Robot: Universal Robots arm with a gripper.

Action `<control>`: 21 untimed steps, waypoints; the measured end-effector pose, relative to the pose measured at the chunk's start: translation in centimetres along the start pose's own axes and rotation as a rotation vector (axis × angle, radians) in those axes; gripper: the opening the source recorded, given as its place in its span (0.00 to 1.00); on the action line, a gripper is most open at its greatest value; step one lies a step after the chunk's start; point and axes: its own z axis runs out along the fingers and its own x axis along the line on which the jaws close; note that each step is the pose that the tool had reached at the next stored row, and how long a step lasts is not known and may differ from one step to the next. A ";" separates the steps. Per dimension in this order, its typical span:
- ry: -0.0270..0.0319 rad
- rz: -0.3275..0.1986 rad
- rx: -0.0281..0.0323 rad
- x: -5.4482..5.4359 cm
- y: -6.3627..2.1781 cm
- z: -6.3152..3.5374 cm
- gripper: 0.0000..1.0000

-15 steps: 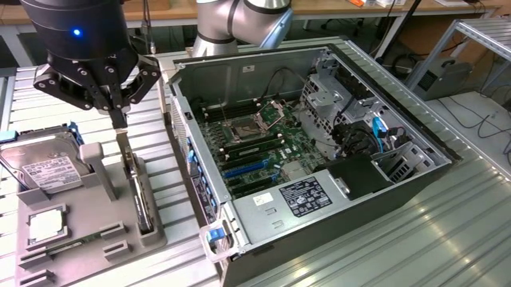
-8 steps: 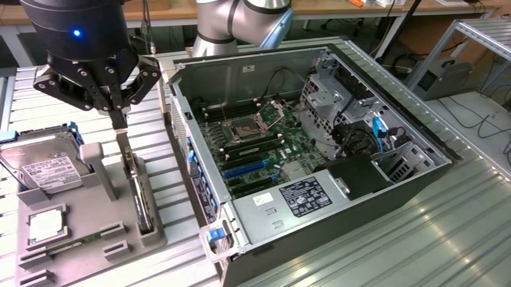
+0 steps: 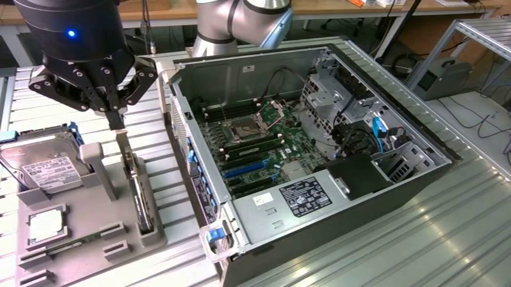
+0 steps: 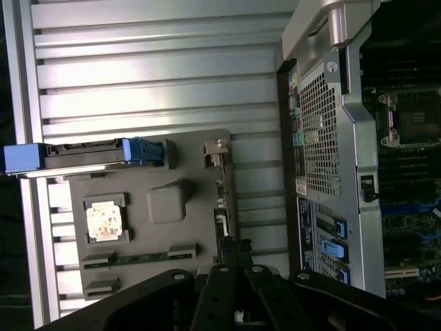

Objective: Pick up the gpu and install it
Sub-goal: 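Reach for the gpu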

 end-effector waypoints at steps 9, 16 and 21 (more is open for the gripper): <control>0.0003 0.000 -0.0039 -0.1 -1.35 -0.06 0.11; 0.0004 0.000 -0.0042 0.1 -1.67 -0.06 0.11; 0.0004 0.000 -0.0045 0.2 -2.39 -0.08 0.11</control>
